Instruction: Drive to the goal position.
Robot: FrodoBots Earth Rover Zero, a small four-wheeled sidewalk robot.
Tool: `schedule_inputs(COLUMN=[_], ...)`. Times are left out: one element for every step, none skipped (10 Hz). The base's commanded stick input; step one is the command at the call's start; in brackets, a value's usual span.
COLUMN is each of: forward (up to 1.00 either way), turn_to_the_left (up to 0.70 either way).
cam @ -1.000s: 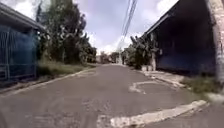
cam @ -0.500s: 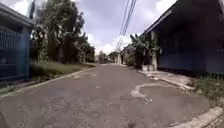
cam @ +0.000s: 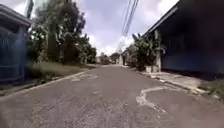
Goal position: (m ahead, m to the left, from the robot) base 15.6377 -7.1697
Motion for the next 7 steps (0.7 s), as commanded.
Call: schedule_inputs(forward=[0.7,0.7,0.7,0.7,0.7,0.7,0.7], turn_to_the_left=[0.0,0.0,0.0,0.0,0.0,0.0,0.0])
